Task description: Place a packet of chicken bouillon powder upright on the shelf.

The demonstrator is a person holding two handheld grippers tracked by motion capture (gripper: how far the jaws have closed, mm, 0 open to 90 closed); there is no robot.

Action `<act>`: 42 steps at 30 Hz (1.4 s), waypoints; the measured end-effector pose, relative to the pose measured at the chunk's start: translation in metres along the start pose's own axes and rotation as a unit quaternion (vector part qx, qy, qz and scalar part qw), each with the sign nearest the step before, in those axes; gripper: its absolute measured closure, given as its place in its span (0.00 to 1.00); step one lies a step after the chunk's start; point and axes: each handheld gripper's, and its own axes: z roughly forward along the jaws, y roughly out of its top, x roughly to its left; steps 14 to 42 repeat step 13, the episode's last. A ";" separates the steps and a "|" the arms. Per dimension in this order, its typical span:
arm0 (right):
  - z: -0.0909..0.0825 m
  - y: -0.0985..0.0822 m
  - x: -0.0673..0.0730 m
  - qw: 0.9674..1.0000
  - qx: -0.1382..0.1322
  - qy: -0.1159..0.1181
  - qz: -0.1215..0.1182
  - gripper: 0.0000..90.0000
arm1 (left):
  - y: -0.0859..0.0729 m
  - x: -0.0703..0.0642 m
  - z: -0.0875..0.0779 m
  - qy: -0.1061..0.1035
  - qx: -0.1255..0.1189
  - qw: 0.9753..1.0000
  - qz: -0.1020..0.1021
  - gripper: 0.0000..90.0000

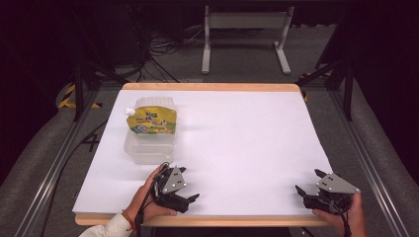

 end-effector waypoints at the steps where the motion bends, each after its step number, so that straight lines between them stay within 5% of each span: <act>1: 0.000 0.000 0.000 1.000 0.000 0.000 0.000 0.20 | 0.000 0.000 0.001 -0.002 -0.002 1.000 0.000 0.11; 42: 0.000 0.001 0.000 1.000 -0.002 0.000 0.002 0.20 | -0.001 0.000 0.001 -0.005 0.001 1.000 -0.007 0.11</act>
